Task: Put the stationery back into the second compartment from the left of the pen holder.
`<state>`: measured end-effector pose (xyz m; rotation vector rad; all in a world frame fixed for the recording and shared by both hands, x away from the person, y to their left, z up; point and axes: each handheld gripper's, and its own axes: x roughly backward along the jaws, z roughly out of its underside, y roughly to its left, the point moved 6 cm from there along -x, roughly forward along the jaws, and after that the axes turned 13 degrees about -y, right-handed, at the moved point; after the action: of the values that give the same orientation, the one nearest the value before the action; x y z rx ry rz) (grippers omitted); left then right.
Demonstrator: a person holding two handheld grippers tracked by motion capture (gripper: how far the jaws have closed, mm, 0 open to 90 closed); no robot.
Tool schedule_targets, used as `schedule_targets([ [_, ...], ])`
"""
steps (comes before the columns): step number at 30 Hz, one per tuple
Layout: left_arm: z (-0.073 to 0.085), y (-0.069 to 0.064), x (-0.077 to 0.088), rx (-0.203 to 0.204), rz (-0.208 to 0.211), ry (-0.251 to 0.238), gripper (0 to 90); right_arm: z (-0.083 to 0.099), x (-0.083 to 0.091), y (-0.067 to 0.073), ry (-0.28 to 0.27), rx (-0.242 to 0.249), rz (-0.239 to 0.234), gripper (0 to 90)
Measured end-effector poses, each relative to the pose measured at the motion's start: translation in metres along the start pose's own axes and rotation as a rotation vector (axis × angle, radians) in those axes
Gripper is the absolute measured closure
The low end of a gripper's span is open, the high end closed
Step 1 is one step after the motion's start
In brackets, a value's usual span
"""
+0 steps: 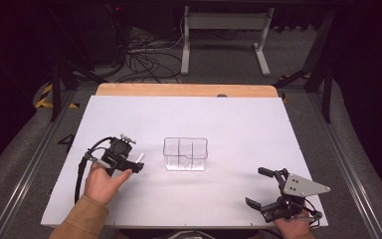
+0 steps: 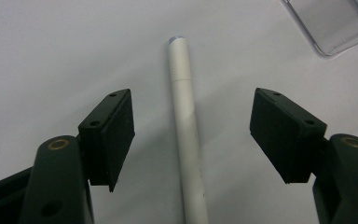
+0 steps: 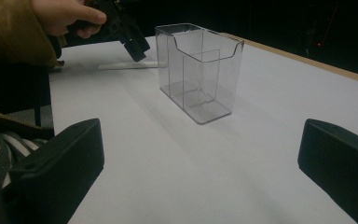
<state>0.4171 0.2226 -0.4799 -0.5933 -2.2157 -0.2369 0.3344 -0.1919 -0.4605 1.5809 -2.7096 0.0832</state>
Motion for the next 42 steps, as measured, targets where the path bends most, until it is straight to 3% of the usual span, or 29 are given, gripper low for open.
schedule_targets([
  [11, 0.001, -0.006, -0.002, 0.034, 0.001, 0.029, 36.5, 0.000, 0.001, -0.001, -0.005, -0.004, -0.003, 0.8],
  [23, 0.005, -0.007, -0.006, 0.010, -0.052, 0.072, 49.5, -0.001, 0.002, -0.001, -0.013, -0.009, -0.005, 0.8],
  [42, 0.008, -0.005, -0.012, 0.019, -0.047, 0.140, 66.4, 0.000, 0.002, -0.001, -0.009, -0.006, -0.009, 1.0],
])
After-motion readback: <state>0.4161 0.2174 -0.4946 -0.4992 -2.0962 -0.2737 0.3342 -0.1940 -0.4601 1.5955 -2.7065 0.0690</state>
